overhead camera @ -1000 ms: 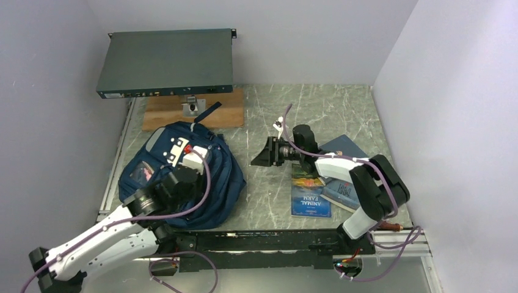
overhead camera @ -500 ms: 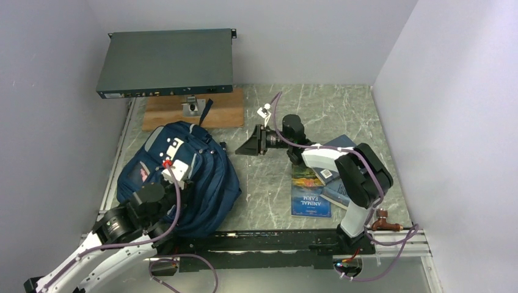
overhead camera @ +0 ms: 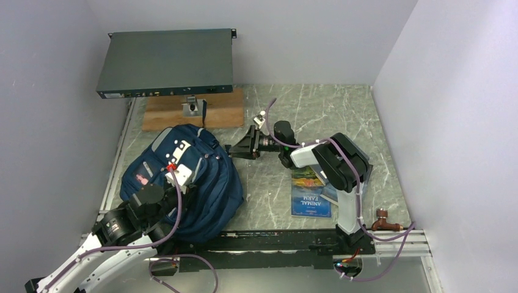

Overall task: Pack the student bag
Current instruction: Unzip the student bag at the center of the board.

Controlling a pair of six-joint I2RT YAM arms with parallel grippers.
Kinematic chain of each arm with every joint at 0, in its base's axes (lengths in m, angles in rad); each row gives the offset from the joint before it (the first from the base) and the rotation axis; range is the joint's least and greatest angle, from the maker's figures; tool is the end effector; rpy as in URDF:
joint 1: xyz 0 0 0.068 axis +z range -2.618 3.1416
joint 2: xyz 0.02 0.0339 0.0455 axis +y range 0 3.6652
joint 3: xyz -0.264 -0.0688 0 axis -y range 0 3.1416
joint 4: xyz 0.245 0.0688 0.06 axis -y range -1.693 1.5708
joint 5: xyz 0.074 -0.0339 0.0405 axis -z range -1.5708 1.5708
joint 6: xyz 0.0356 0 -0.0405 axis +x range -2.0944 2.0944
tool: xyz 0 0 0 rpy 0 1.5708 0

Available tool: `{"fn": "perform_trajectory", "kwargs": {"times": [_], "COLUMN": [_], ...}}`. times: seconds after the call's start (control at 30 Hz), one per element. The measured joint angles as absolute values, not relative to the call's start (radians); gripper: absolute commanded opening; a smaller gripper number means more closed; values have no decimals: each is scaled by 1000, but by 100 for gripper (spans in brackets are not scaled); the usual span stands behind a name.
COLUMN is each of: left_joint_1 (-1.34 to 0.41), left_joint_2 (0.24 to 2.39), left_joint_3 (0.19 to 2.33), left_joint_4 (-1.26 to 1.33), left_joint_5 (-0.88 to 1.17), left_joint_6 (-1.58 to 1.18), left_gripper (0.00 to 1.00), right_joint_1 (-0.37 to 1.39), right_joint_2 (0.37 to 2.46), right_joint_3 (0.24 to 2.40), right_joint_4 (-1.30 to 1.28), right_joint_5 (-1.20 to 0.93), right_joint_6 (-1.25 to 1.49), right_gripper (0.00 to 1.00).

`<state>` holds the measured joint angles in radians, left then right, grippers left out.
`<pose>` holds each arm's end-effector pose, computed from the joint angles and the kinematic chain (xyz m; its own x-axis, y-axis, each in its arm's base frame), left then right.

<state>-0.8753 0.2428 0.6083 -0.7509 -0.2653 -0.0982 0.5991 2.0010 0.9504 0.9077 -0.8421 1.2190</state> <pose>0.0530 -0.0489 0.2798 -0.2971 0.2083 -0.9318 0.5588 0.8293 0.0072 0.3159 0.2479 0.1568 -0.9655 0.0977 -0.2413 -0.2291 0.1214 0.9658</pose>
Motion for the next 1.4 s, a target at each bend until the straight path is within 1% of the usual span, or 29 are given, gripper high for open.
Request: {"fn": "perform_trajectory", "kwargs": {"times": [0.13, 0.27, 0.3, 0.63, 0.73, 0.8, 0.93, 1.03, 1.07, 1.17, 1.2, 1.23, 1.4], "left_joint_1": [-875, -875, -875, -875, -875, -875, -875, -875, -875, -875, -875, -875, -874], "left_joint_2": [249, 253, 253, 252, 252, 251, 246, 244, 244, 246, 247, 249, 294], "left_joint_3": [608, 608, 608, 608, 608, 608, 607, 606, 606, 606, 606, 605, 585], "left_joint_4": [-751, -751, -751, -751, -751, -754, -760, -762, -762, -762, -762, -761, -692], "left_joint_5": [-260, -258, -258, -255, -252, -249, -241, -233, -233, -227, -224, -222, -222], "left_joint_6": [-94, -93, -93, -90, -89, -89, -89, -88, -88, -86, -86, -86, -105], "left_gripper": [0, 0, 0, 0, 0, 0, 0, 0, 0, 0, 0, 0, 0], "right_joint_1": [603, 616, 620, 650, 655, 657, 661, 665, 668, 678, 677, 675, 626], "right_joint_2": [2027, 2035, 2037, 2070, 2070, 2070, 2071, 2076, 2077, 2078, 2078, 2080, 2082], "right_joint_3": [973, 979, 981, 1005, 1006, 1006, 1006, 1010, 1014, 1023, 1024, 1024, 1024], "right_joint_4": [958, 965, 965, 947, 926, 911, 868, 854, 845, 833, 836, 845, 919], "right_joint_5": [-834, -820, -818, -802, -791, -784, -767, -767, -766, -763, -764, -767, -807], "right_joint_6": [1289, 1317, 1319, 1335, 1331, 1322, 1293, 1287, 1283, 1275, 1277, 1283, 1323], "right_gripper": [49, 41, 40, 41, 47, 49, 44, 43, 38, 27, 14, 0, 0]}}
